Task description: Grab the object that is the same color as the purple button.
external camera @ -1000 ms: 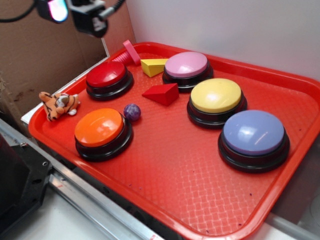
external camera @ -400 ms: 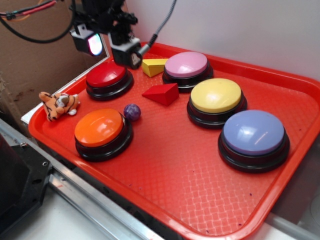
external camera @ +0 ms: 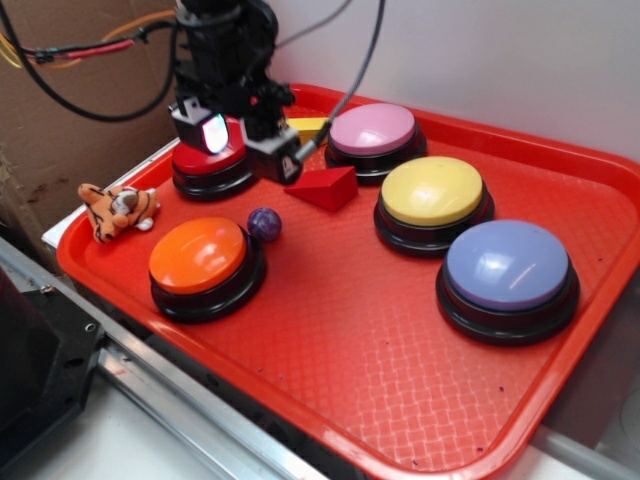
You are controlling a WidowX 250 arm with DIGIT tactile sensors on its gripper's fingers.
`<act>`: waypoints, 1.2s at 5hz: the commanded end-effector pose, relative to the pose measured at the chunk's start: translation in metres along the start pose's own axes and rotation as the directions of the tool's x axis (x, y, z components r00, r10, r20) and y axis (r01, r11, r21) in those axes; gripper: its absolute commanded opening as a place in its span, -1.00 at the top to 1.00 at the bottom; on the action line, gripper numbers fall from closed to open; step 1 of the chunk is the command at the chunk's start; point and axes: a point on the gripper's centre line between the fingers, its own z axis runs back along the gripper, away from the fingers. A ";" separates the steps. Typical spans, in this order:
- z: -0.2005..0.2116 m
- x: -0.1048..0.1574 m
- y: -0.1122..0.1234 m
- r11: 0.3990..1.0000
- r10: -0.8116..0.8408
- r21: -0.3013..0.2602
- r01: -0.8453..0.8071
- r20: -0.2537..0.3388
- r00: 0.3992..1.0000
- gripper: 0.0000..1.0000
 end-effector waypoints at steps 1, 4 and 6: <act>-0.025 0.000 -0.009 0.999 -0.040 -0.006 0.040 0.002 0.999 -1.00; -0.043 -0.004 -0.019 0.996 -0.083 0.024 0.084 -0.041 0.996 -1.00; -0.043 -0.004 -0.019 0.997 -0.071 0.023 0.073 -0.067 0.995 1.00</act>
